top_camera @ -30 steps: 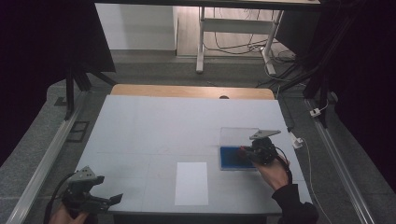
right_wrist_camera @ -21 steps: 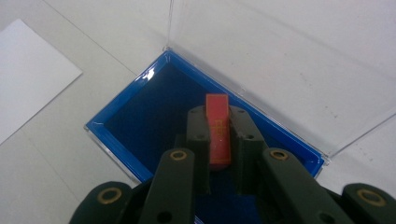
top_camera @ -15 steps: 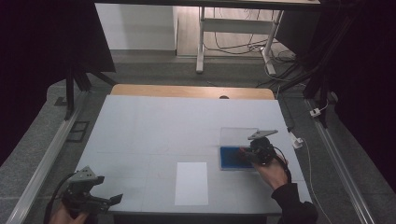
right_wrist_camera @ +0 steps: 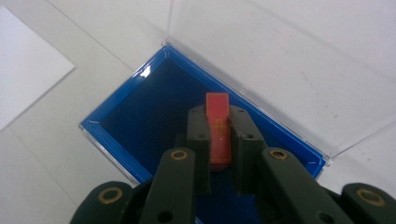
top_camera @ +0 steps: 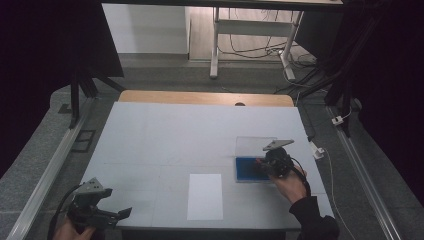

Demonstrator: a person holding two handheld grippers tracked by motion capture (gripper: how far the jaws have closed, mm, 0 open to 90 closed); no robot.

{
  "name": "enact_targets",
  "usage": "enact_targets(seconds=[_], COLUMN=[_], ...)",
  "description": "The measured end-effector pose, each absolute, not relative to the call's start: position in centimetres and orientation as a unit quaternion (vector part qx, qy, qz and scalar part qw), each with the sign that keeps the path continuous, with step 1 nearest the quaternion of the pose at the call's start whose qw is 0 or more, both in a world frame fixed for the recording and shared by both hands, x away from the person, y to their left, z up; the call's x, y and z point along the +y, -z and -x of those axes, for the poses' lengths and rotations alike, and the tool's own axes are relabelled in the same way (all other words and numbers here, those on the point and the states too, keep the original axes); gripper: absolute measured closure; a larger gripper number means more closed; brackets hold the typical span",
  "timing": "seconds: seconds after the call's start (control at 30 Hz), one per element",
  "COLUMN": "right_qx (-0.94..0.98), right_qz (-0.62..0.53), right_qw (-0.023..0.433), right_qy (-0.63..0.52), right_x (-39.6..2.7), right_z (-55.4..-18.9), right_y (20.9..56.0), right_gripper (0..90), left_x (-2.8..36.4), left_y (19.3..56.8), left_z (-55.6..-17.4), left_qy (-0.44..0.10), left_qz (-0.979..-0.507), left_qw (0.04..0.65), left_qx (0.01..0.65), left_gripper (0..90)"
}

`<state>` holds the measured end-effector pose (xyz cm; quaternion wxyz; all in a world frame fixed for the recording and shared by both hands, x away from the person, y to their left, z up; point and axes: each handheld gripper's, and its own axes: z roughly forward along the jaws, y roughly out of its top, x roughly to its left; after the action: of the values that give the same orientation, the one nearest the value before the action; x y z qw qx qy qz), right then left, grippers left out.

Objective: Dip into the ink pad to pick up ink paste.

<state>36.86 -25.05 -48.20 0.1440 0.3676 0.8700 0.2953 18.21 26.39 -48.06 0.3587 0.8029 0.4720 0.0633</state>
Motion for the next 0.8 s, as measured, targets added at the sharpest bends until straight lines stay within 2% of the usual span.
enact_targets(seconds=[0.17,0.47,0.8], right_qx=[0.867,0.88,0.859], right_qz=[-0.377,-0.351,-0.389], right_qw=[0.131,0.169,0.12], right_qy=[-0.299,-0.272,-0.311], right_x=[-25.3,-24.2,-25.7], right_z=[-37.1,-36.5,-37.2], right_y=[48.2,48.1,48.1], right_gripper=[81.0,80.9,80.5], left_x=[26.4,26.4,26.5], left_y=[48.1,48.1,48.1], left_z=[-18.2,-18.3,-18.2], left_qy=[-0.063,-0.062,-0.062], left_qz=[-0.803,-0.803,-0.801], left_qw=[0.358,0.358,0.362], left_qx=[0.472,0.472,0.473], left_gripper=[0.8,0.8,0.7])
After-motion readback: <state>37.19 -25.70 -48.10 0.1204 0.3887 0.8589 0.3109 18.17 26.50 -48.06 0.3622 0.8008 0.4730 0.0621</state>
